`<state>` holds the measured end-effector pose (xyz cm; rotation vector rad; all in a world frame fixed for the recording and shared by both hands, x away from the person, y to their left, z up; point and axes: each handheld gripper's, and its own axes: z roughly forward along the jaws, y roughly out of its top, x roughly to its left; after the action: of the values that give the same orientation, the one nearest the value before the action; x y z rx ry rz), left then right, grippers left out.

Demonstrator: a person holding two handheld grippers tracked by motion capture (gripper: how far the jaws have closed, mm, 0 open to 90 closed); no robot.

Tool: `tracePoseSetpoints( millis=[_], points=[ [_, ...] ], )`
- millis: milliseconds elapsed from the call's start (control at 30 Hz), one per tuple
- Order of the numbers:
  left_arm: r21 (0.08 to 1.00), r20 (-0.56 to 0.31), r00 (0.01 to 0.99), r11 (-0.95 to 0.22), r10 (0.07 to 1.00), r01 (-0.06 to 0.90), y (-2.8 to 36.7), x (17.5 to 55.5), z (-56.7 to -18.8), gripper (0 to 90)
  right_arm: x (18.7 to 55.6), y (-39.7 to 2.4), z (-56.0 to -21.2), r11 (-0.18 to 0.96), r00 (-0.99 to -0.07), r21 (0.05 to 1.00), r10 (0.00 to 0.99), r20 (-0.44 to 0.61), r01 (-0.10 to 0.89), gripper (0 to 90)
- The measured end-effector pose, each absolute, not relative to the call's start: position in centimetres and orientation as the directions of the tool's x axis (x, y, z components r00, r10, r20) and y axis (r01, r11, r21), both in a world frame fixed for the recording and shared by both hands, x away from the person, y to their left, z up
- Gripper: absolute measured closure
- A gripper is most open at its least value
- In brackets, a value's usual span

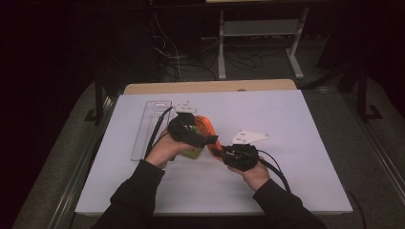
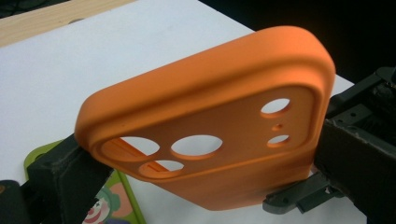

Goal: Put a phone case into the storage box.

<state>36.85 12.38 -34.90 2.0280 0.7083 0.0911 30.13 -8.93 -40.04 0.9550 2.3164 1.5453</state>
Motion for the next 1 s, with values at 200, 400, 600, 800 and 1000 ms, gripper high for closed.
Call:
tracePoseSetpoints(
  millis=[200,400,600,800,1000],
  points=[
    [0.813,-0.234,0.820,-0.357,0.522,0.459,12.44,36.80,-34.86,0.0,30.13,-8.94,-40.12,0.253,-0.771,0.881,0.612,0.175,0.400,78.3],
    [0.811,-0.264,0.800,-0.325,0.538,0.486,12.33,36.73,-34.80,0.0,30.17,-8.78,-40.29,0.257,-0.773,0.879,0.611,0.174,0.401,78.3],
    [0.814,-0.286,0.789,-0.296,0.544,0.499,12.44,36.82,-34.72,5.1,30.22,-8.66,-40.50,0.266,-0.770,0.875,0.615,0.170,0.406,78.3],
    [0.817,-0.292,0.783,-0.284,0.549,0.503,12.29,36.86,-34.80,6.9,30.33,-8.54,-40.75,0.284,-0.772,0.869,0.616,0.158,0.405,78.4],
    [0.825,-0.292,0.786,-0.272,0.545,0.495,12.34,36.91,-34.78,11.5,30.39,-8.43,-40.91,0.290,-0.772,0.867,0.617,0.155,0.406,78.4]
  ],
)
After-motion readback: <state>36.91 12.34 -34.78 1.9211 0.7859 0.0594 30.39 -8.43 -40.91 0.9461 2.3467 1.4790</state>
